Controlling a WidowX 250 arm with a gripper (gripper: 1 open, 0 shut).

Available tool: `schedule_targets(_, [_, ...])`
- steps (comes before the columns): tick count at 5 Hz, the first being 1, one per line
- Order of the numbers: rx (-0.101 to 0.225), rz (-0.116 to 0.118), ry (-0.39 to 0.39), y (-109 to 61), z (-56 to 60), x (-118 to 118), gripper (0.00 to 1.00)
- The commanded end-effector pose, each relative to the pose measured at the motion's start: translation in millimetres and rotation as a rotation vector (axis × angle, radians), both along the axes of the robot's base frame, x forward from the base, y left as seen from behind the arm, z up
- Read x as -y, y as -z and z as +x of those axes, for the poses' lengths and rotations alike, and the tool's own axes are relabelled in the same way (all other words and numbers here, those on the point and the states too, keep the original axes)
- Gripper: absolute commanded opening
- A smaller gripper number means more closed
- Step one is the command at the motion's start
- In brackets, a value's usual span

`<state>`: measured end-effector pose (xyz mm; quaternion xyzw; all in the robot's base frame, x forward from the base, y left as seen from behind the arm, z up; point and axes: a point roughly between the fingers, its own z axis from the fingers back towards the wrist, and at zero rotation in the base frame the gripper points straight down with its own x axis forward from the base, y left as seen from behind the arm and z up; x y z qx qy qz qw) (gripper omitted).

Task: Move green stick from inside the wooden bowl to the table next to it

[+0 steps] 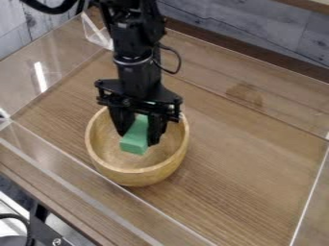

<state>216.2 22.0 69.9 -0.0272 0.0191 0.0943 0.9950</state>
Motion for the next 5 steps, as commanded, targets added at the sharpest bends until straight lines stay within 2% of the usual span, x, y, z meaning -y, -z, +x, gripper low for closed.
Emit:
schedule_targets(1, [0.066, 0.007, -0.015, -15.3, 12.7, -3.7, 0.0])
schedule_targets(2, [0.065, 0.005, -0.018, -15.8, 13.8, -3.0, 0.0])
schedule_targets(3, [0.056, -0.005, 0.005, -14.5, 13.9, 11.9, 0.0])
schedule_targets(5, [0.042, -0.033, 0.084, -3.1, 17.8, 73.0, 0.0])
